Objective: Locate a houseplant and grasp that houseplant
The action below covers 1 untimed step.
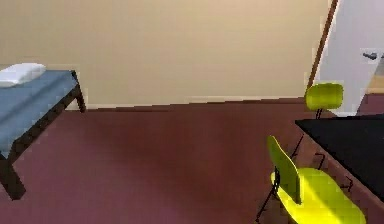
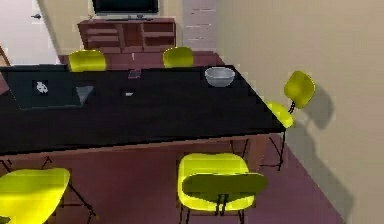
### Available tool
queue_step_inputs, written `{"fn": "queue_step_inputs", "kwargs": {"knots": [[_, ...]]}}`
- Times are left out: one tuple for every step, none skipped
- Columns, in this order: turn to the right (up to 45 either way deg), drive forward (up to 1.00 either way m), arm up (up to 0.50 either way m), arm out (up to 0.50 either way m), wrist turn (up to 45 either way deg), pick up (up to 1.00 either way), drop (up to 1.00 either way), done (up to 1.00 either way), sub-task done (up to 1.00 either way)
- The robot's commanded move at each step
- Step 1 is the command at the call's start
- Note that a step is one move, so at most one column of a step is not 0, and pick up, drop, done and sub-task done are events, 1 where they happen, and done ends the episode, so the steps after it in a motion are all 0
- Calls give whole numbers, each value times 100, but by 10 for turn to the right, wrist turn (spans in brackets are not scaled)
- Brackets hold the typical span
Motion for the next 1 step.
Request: {"fn": "queue_step_inputs", "kwargs": {"knots": [[-30,0,0,0,0,0,0,0,0]]}}
